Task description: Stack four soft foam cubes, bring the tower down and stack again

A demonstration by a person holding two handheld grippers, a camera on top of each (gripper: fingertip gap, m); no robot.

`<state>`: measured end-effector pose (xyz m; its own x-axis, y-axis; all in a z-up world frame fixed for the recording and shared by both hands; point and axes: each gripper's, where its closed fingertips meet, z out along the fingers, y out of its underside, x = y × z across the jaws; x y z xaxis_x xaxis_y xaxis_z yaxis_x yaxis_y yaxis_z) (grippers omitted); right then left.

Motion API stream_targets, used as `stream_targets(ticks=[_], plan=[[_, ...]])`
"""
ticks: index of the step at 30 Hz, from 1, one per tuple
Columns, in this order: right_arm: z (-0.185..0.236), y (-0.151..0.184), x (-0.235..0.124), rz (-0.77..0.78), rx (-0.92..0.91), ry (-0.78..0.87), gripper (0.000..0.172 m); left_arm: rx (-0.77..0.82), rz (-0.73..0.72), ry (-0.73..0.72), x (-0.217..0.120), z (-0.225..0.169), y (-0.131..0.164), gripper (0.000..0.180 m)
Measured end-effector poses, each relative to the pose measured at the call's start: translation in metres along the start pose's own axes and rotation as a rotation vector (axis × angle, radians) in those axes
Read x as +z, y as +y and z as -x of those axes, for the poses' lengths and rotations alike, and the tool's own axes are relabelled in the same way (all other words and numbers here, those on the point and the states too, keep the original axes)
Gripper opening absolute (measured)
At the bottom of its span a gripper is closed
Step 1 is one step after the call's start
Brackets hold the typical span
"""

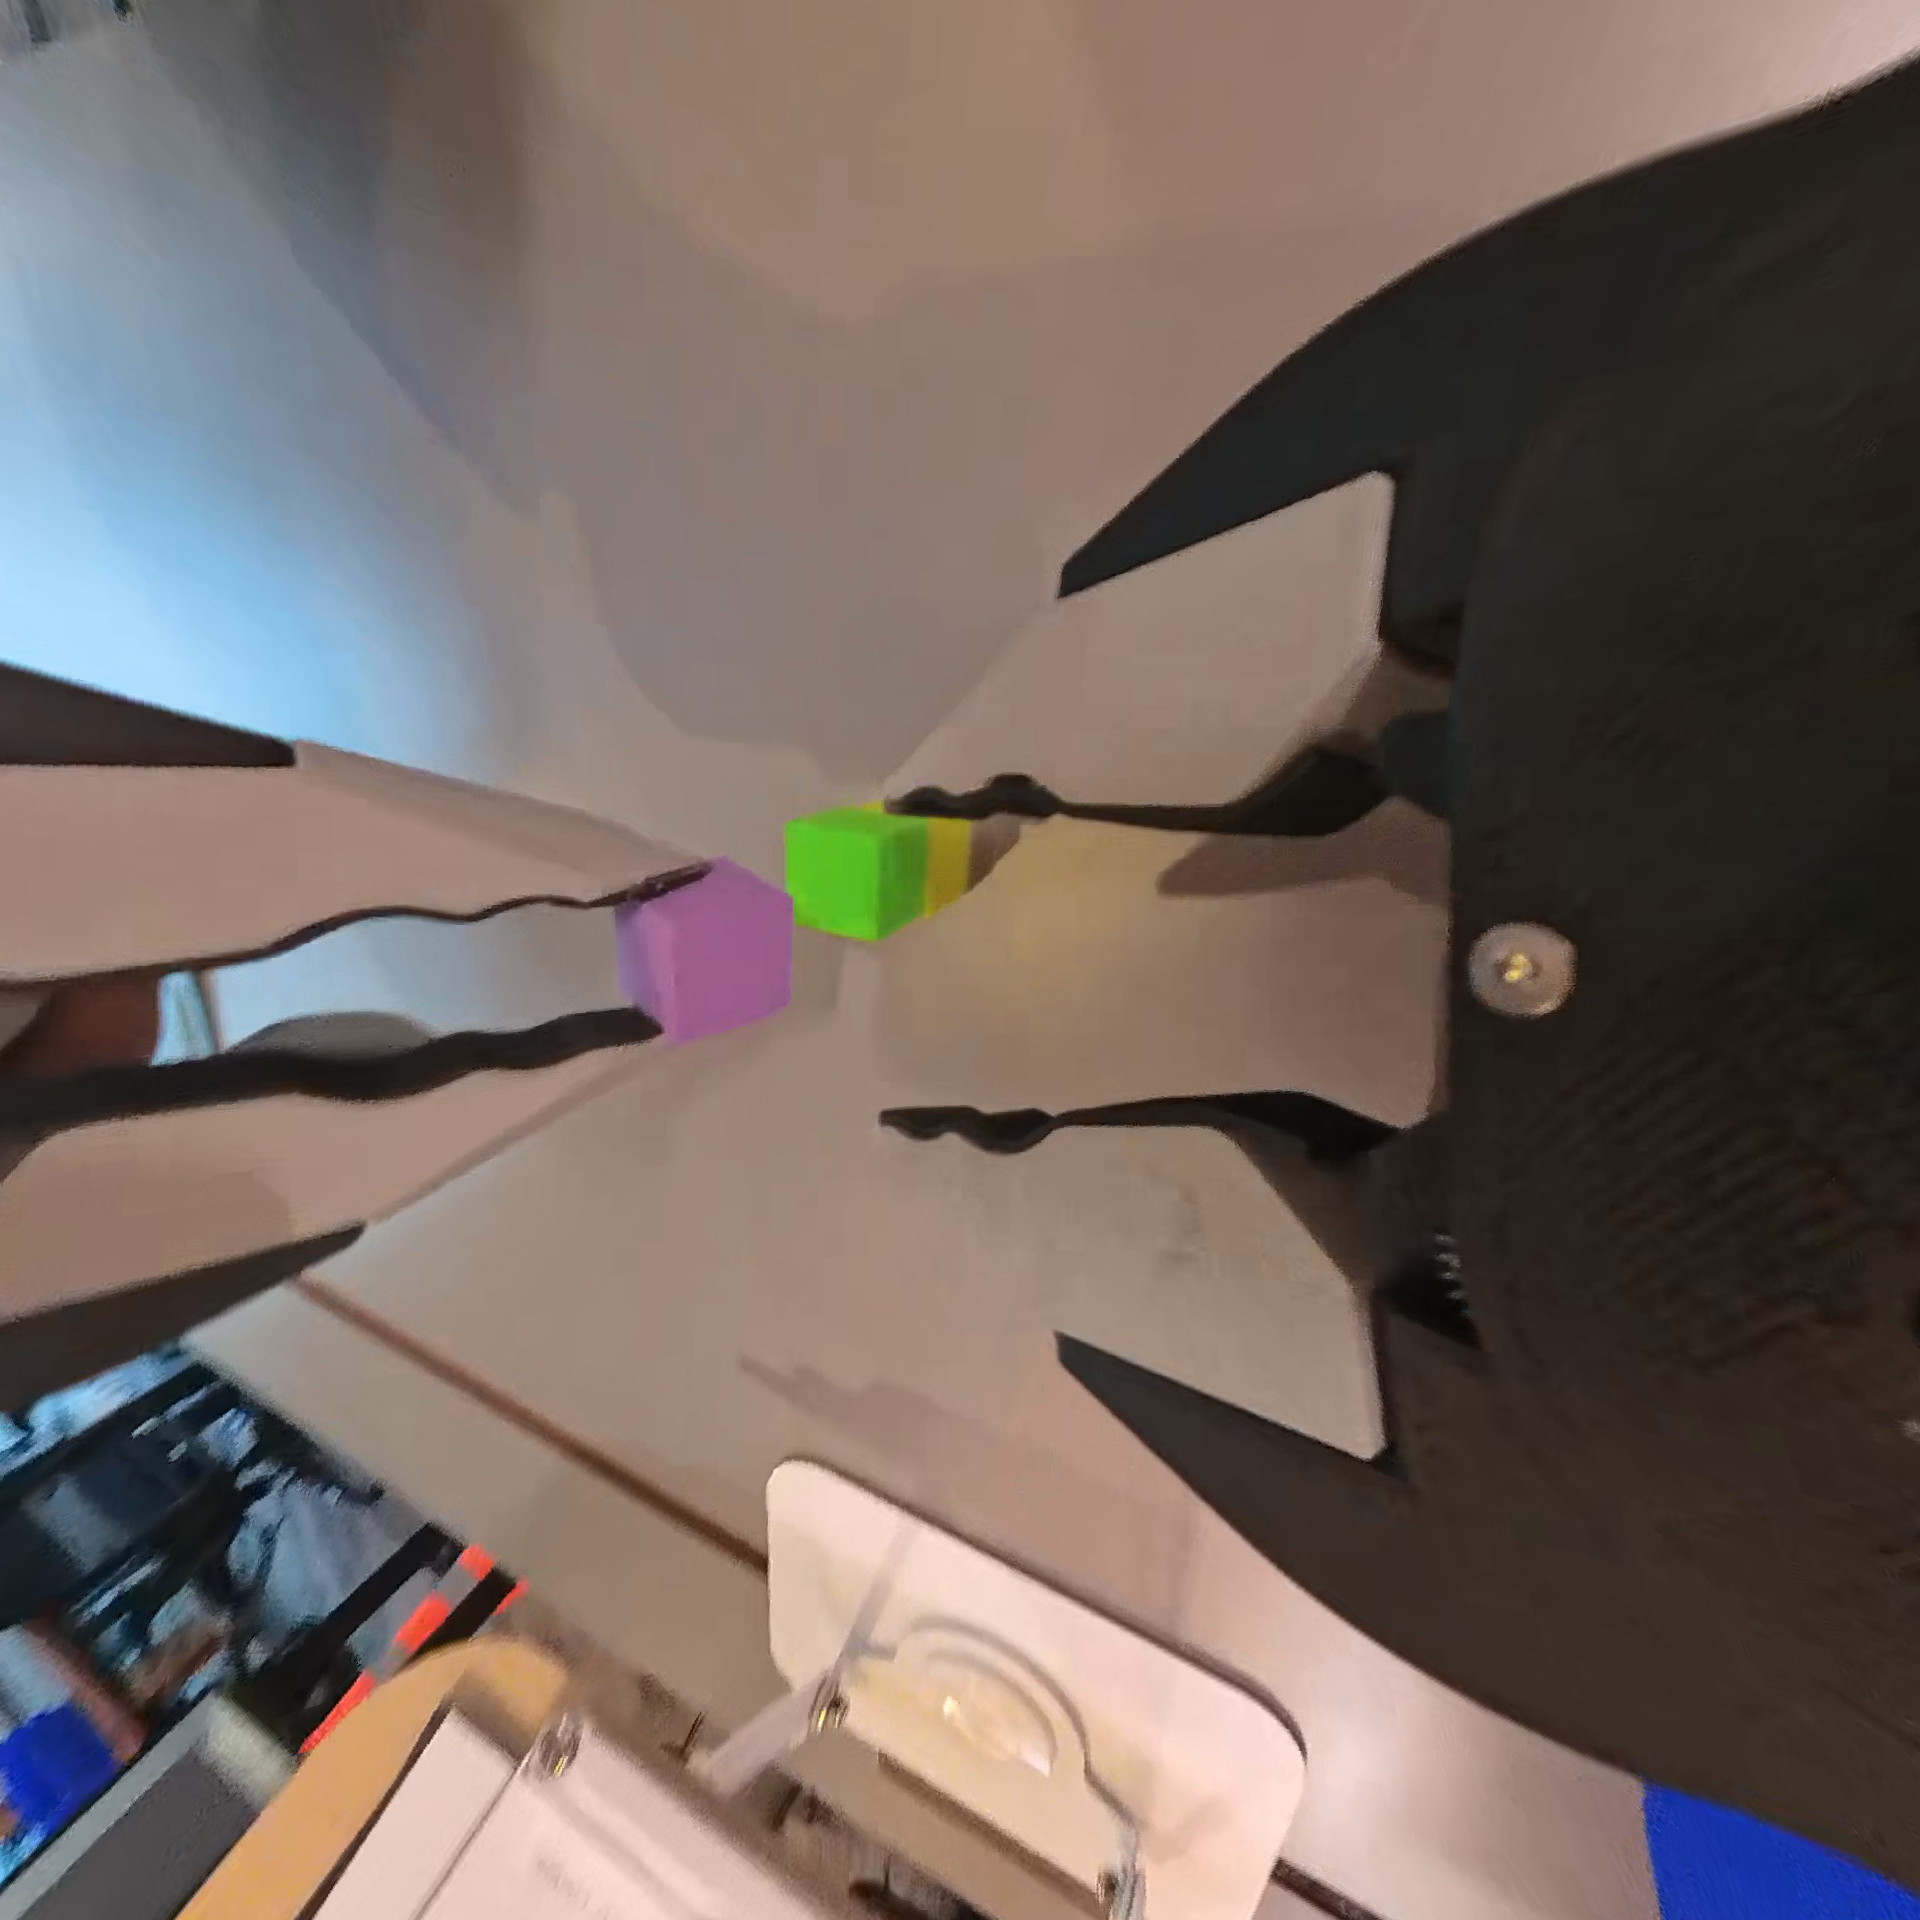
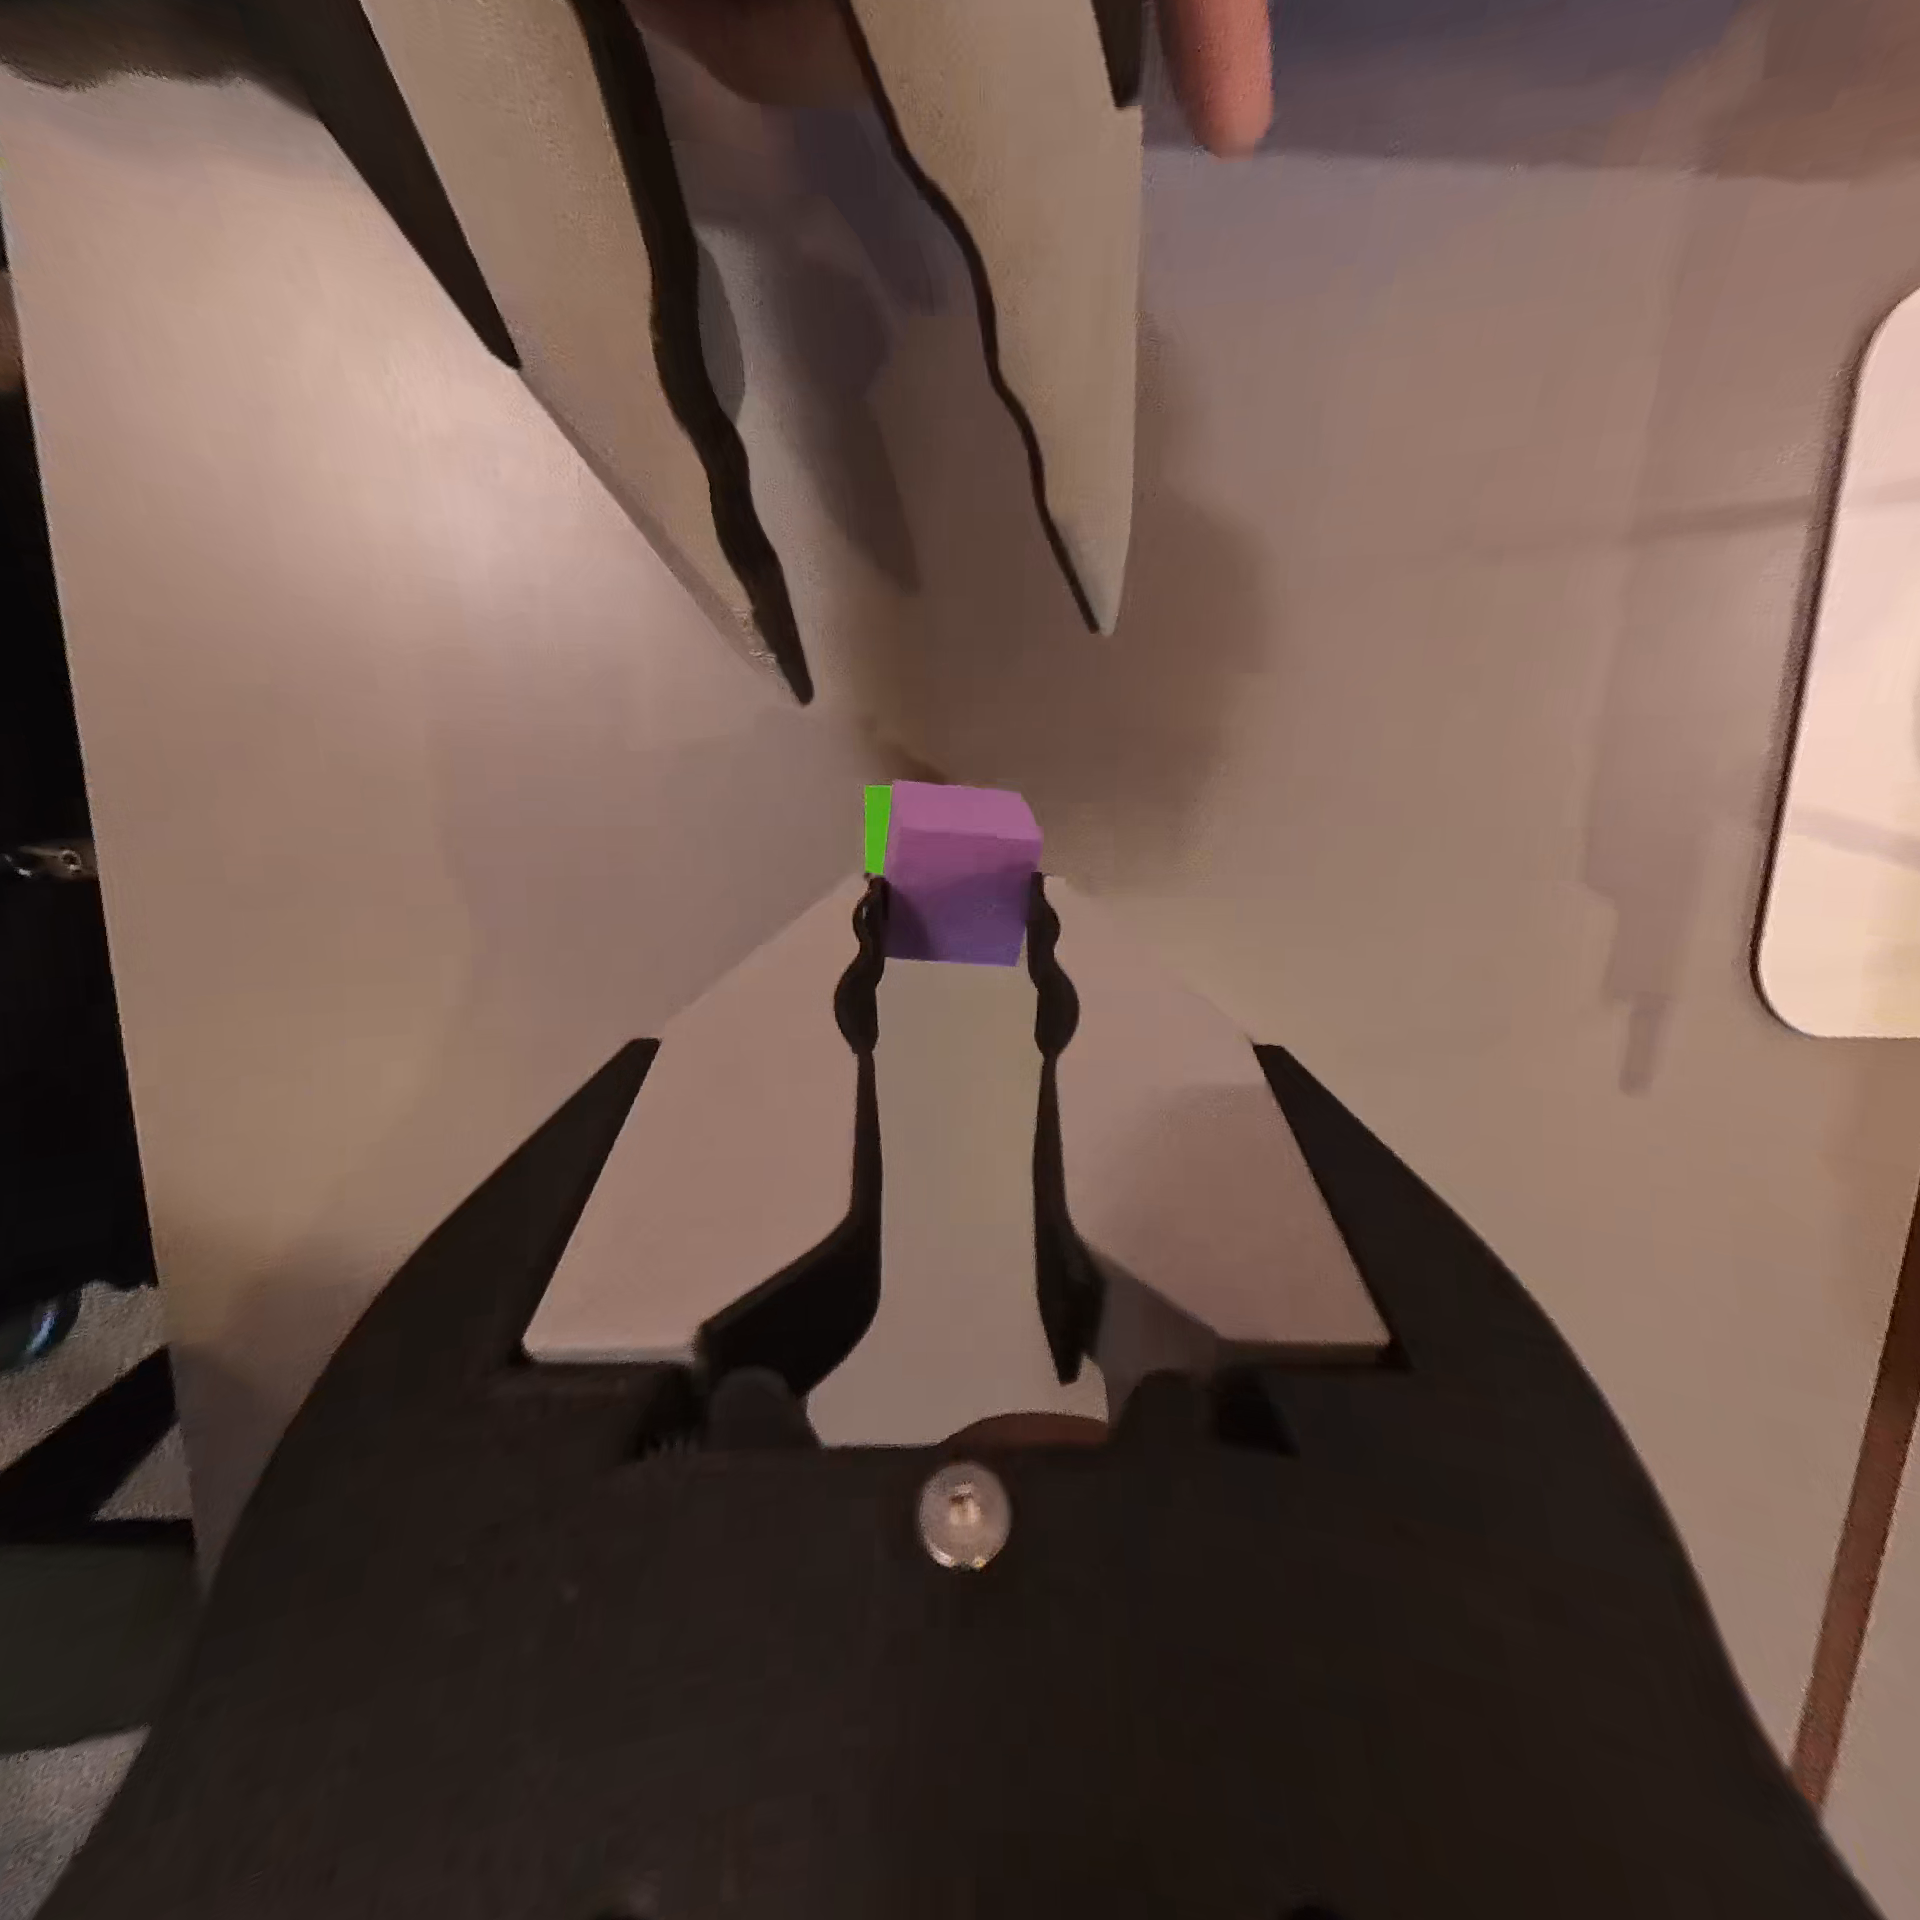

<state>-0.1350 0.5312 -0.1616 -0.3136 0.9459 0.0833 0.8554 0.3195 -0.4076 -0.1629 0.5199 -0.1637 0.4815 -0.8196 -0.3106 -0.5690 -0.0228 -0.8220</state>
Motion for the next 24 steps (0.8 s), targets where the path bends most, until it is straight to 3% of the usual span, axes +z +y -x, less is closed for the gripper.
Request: stream_targets(ticks=[8, 24], plan=[[0.007, 0.001, 0.015, 0.11, -0.045, -0.041, 0.024, -0.005, 0.158, 0.072, 0.012, -0.016, 0.027, 0.071], [0.006, 0.008, 0.023, 0.243, -0.081, -0.067, 0.024, -0.019, 0.183, 0.076, 0.015, -0.015, 0.034, 0.071]])
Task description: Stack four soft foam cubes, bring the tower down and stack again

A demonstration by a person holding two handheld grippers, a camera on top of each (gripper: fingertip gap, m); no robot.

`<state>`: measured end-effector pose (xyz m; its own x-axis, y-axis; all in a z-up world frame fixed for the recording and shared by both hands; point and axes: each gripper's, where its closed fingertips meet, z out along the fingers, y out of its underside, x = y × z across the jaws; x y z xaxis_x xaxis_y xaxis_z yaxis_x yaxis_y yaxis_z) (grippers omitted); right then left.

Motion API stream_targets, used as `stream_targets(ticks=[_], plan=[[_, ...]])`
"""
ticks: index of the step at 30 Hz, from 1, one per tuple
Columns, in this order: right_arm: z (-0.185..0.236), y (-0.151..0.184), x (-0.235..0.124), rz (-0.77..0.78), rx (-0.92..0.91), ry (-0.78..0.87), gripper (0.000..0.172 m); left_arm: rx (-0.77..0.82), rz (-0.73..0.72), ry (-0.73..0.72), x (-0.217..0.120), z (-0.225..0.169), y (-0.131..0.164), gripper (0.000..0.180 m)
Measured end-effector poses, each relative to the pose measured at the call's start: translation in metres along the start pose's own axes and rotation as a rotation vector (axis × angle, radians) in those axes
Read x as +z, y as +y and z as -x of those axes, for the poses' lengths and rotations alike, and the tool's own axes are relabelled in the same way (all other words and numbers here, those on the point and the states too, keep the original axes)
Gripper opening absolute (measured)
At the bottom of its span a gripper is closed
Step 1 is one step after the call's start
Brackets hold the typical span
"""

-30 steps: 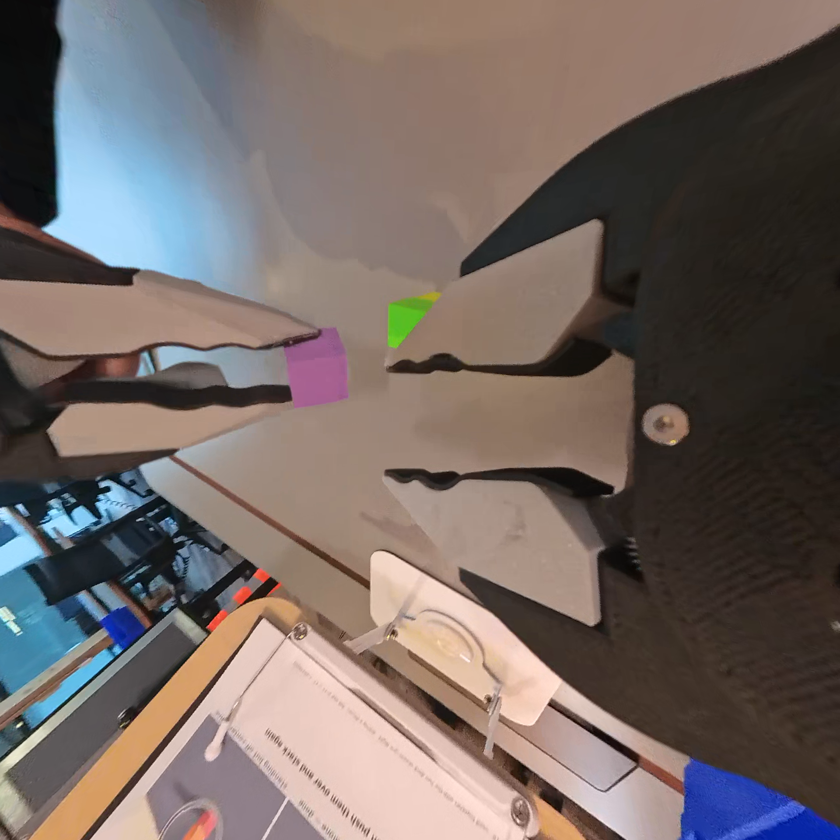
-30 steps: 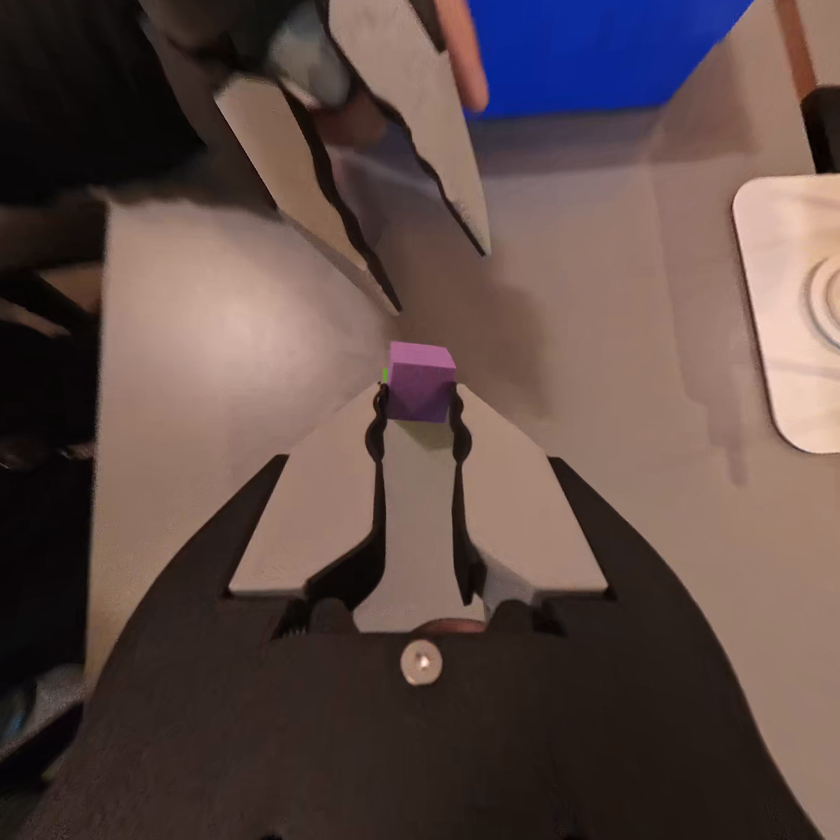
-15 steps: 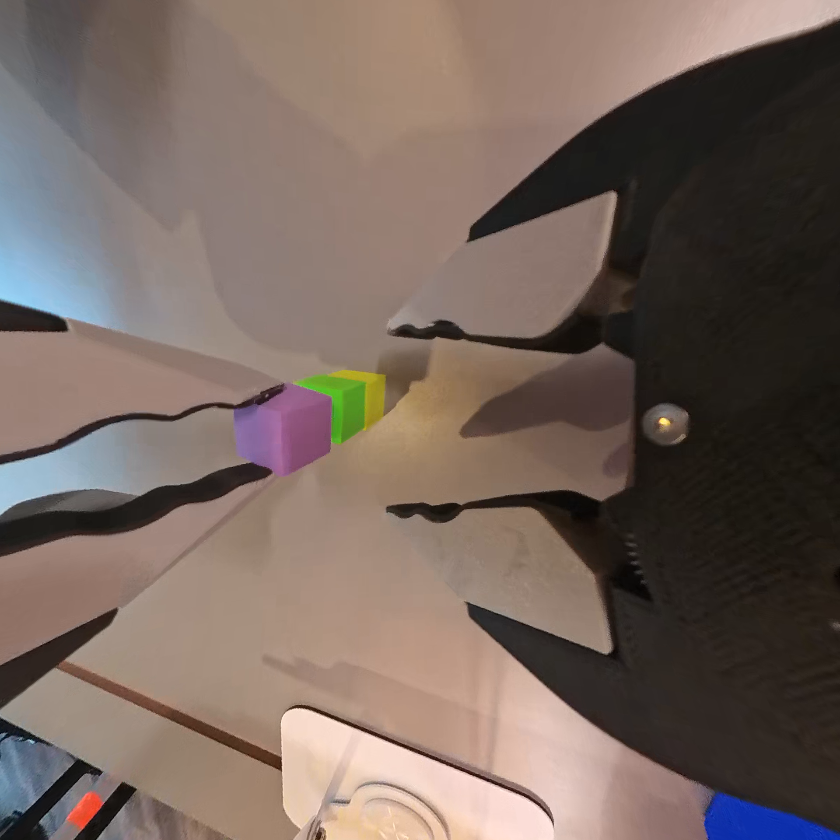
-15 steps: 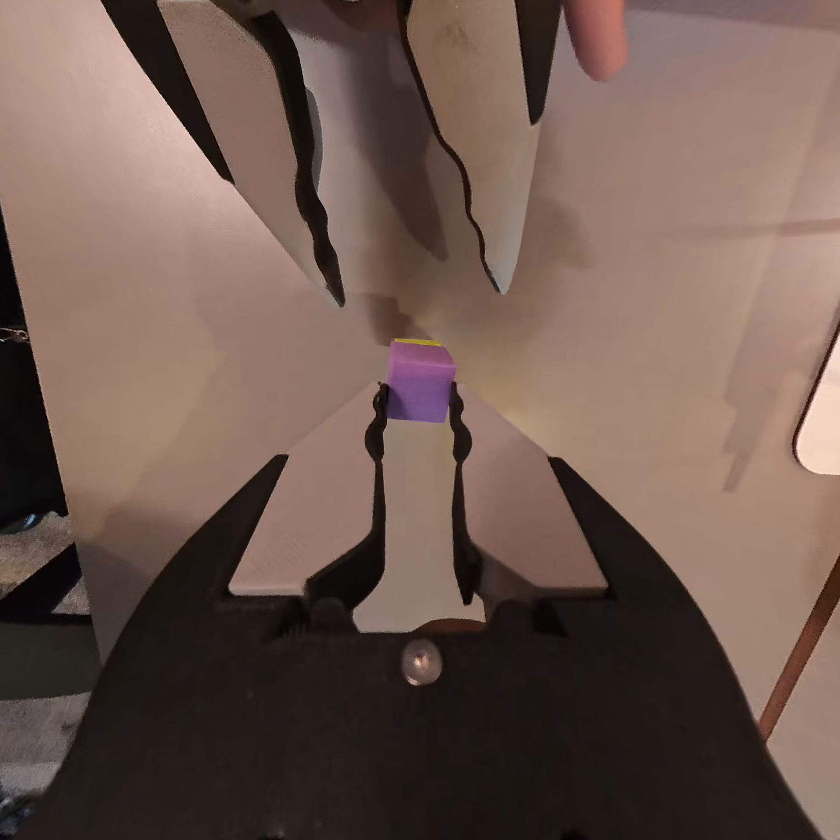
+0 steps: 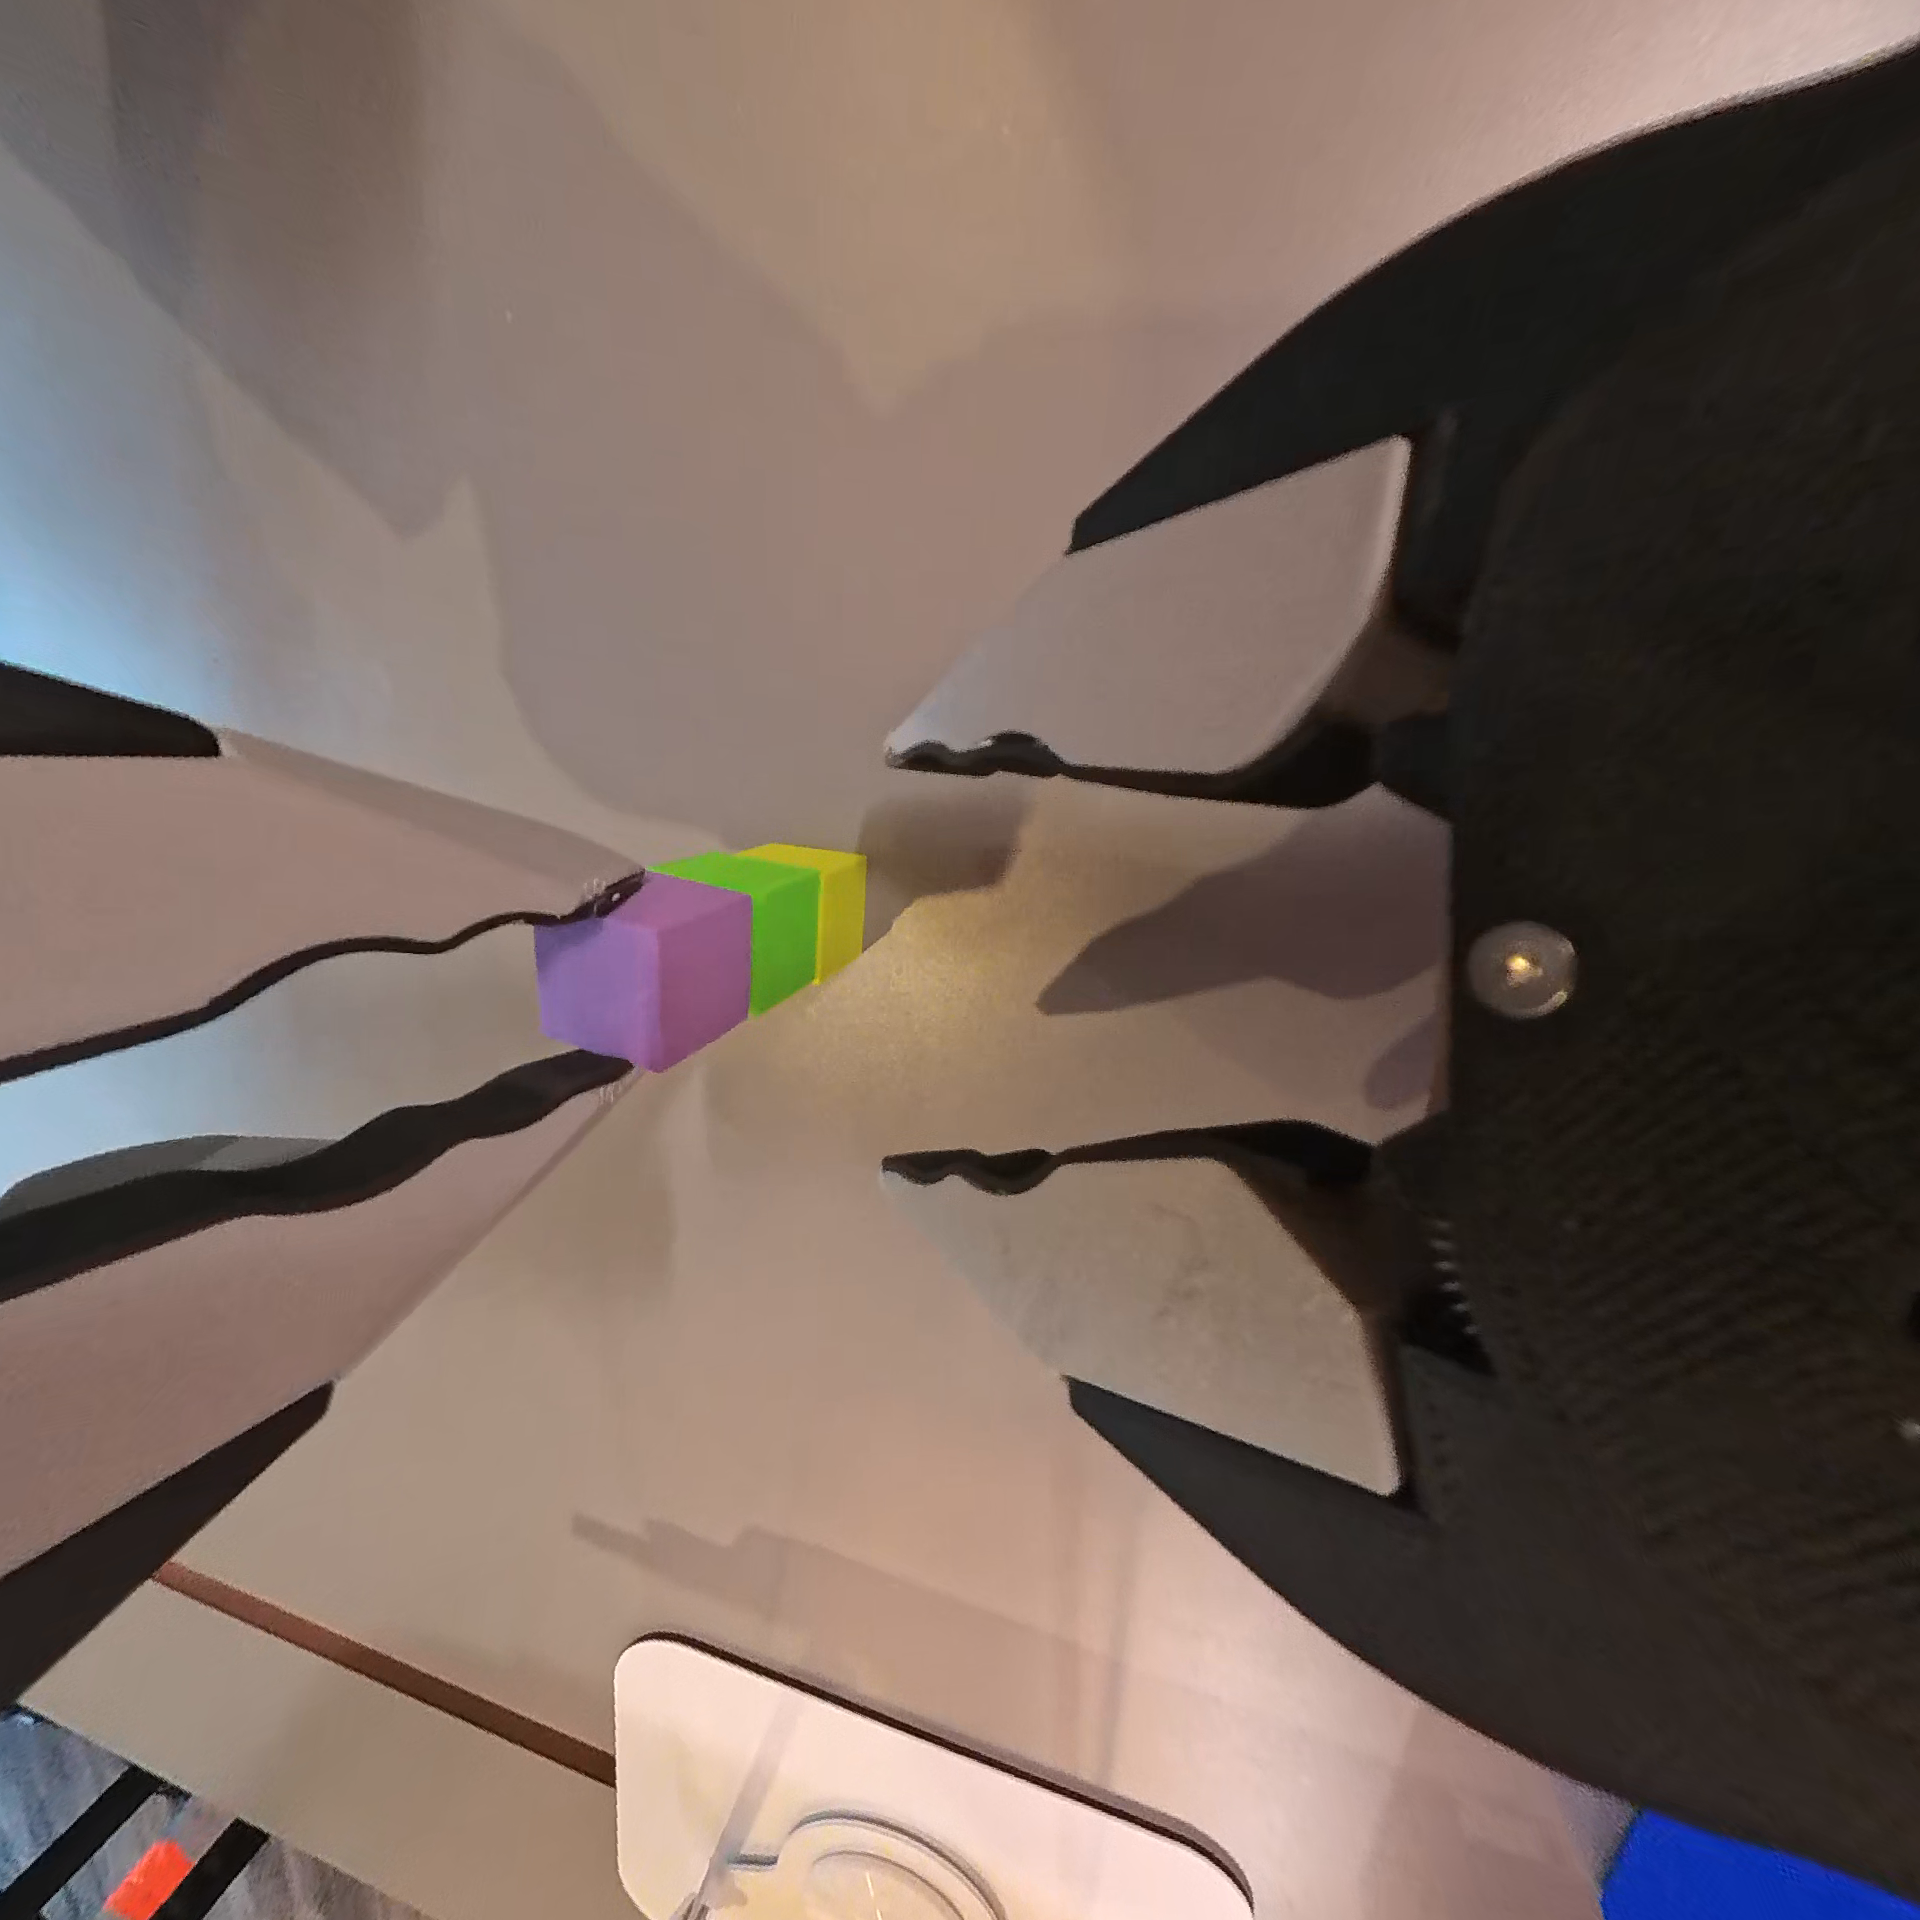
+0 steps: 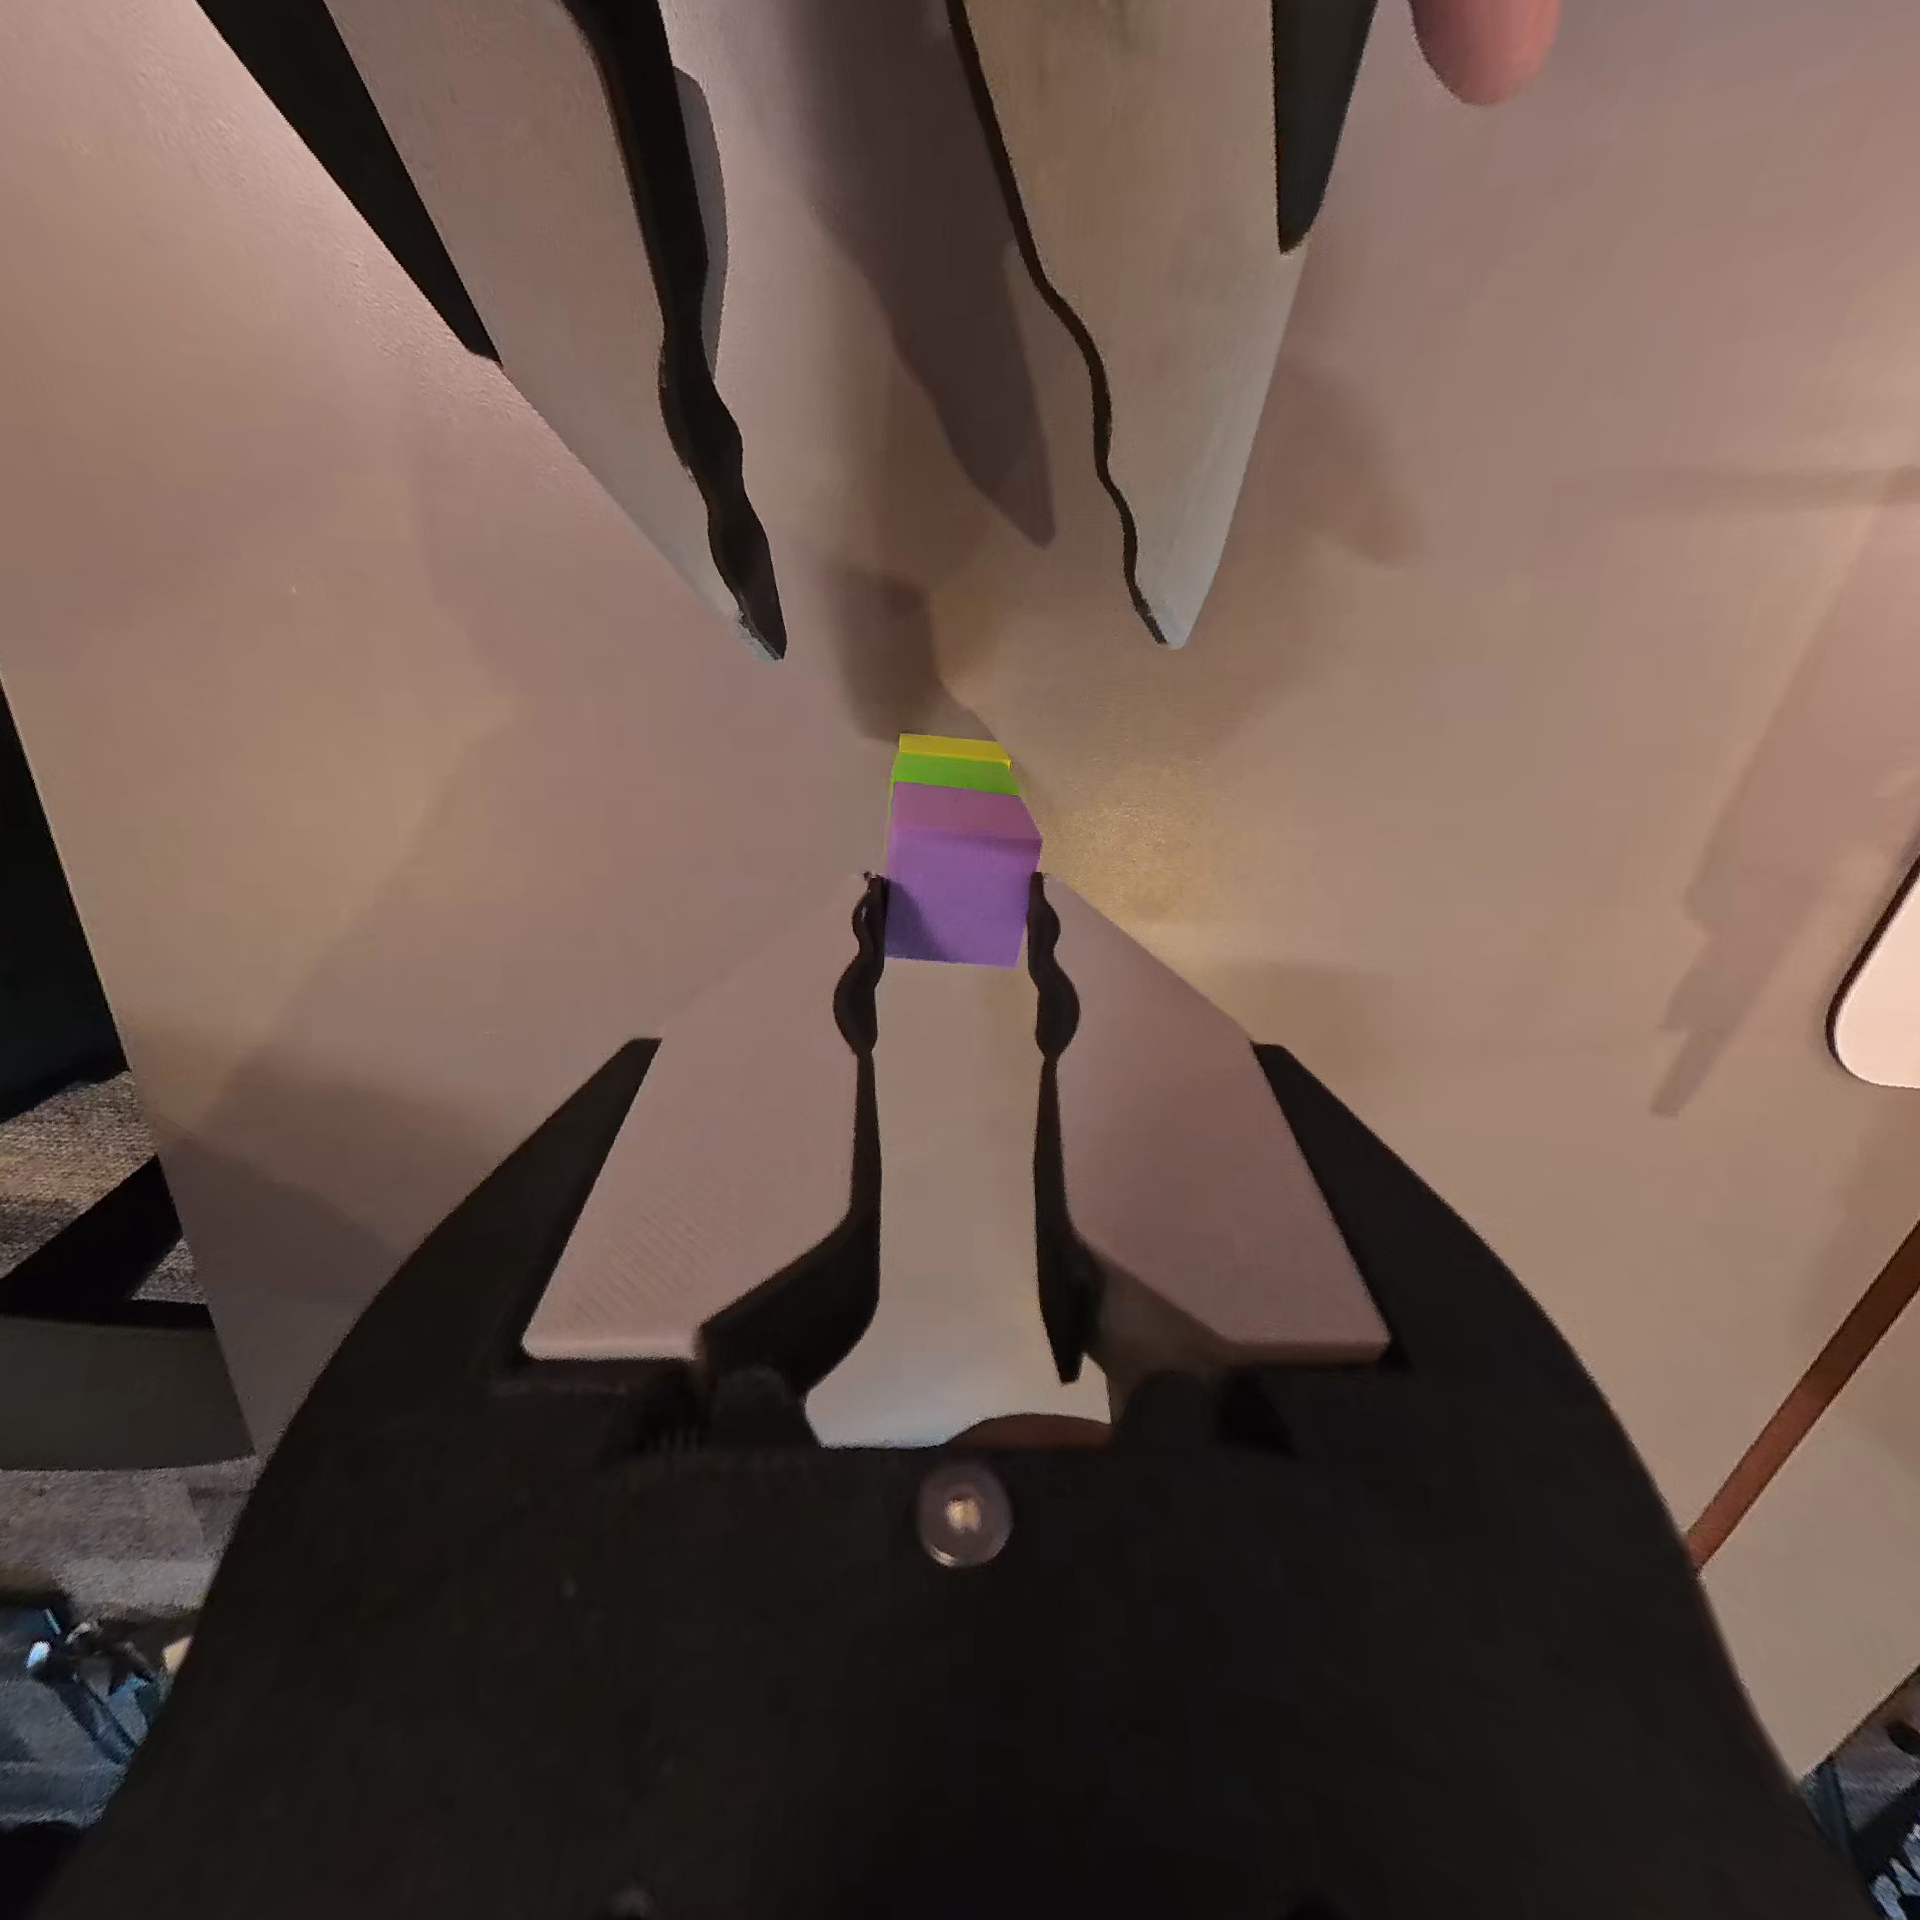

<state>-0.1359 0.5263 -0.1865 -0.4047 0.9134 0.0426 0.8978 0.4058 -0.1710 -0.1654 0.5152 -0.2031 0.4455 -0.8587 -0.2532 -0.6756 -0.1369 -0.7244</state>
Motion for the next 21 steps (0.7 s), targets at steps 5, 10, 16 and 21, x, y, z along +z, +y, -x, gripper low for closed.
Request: stream_targets(ticks=[5, 10, 16, 21], plan=[[0.0, -0.002, 0.001, 0.011, -0.015, -0.005, 0.024, -0.005, 0.003, 0.002, 0.001, 0.0, 0.001, 0.071], [0.0, -0.002, 0.001, 0.02, -0.025, 0.0, 0.024, -0.009, 0.004, 0.003, 0.001, 0.001, 0.002, 0.071], [0.0, -0.007, 0.001, -0.007, -0.012, -0.006, 0.027, -0.013, 0.003, 0.007, 0.0, 0.0, 0.002, 0.071], [0.0, -0.011, -0.005, -0.047, 0.001, -0.005, 0.033, -0.015, 0.005, 0.01, 0.001, 0.0, 0.002, 0.071]])
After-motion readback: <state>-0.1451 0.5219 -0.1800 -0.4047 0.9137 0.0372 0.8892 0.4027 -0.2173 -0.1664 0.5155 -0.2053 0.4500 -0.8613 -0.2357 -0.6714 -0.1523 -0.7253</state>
